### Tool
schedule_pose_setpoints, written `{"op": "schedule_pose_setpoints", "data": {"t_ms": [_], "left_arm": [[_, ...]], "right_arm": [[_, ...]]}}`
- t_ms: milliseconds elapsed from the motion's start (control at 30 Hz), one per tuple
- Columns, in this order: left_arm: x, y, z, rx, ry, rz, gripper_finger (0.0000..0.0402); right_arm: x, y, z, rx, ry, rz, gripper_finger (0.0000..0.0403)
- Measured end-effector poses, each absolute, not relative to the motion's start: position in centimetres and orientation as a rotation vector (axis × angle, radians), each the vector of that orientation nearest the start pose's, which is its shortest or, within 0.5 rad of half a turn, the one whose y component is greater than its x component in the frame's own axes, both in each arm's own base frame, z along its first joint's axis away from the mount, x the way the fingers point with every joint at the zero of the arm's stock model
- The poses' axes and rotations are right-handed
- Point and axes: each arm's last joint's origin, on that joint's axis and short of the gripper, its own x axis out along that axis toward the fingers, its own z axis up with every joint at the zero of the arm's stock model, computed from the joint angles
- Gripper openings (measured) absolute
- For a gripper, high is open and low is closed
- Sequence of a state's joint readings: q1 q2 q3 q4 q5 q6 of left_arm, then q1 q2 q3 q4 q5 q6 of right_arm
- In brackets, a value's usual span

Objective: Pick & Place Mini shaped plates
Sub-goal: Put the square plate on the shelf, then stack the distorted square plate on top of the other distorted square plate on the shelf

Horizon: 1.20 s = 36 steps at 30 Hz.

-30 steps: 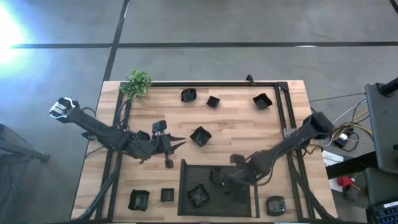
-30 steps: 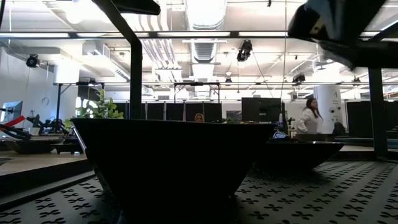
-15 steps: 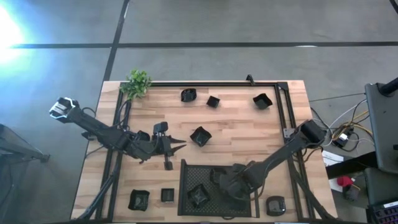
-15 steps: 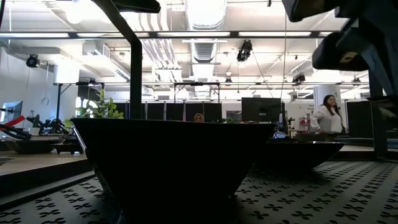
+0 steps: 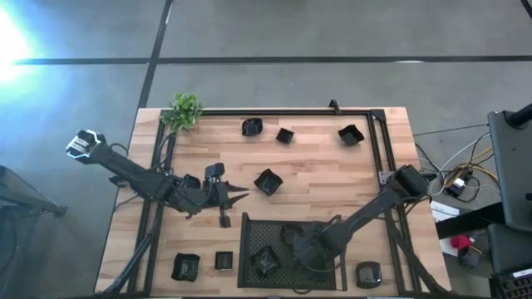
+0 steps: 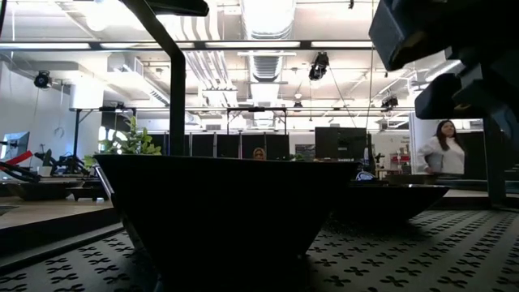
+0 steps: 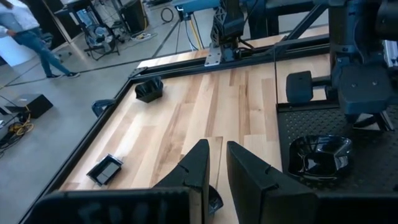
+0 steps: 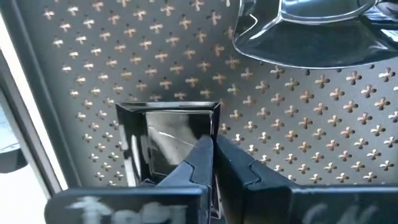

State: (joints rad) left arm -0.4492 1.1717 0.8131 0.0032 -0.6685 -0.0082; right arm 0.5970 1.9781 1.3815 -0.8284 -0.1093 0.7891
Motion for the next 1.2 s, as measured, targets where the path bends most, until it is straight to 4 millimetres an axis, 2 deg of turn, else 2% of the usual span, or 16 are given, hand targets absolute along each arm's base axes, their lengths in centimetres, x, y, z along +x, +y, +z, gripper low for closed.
{"op": "schedule_pose_setpoints", "data": {"t_ms": [300, 667, 867, 1067, 1200], "left_arm": [[23.5, -9.4, 28.5, 0.181, 0.301, 0.219, 0.0051], [23.5, -9.4, 28.5, 0.181, 0.301, 0.219, 0.0051], [23.5, -9.4, 28.5, 0.181, 0.301, 0.219, 0.0051], [23.5, -9.4, 28.5, 0.181, 0.301, 0.219, 0.0051], [23.5, -9.4, 28.5, 0.181, 0.301, 0.219, 0.0051]], "right_arm": [[30.8, 21.4, 16.5, 0.282, 1.513, 0.004, 0.0013], [30.8, 21.4, 16.5, 0.26, 1.512, 0.03, 0.0087], [30.7, 21.3, 16.6, 0.25, 1.515, 0.035, 0.0099], [30.5, 21.1, 18.3, 0.249, 1.466, 0.067, 0.009], [30.1, 20.6, 20.6, 0.238, 1.378, 0.062, 0.0081]]}}
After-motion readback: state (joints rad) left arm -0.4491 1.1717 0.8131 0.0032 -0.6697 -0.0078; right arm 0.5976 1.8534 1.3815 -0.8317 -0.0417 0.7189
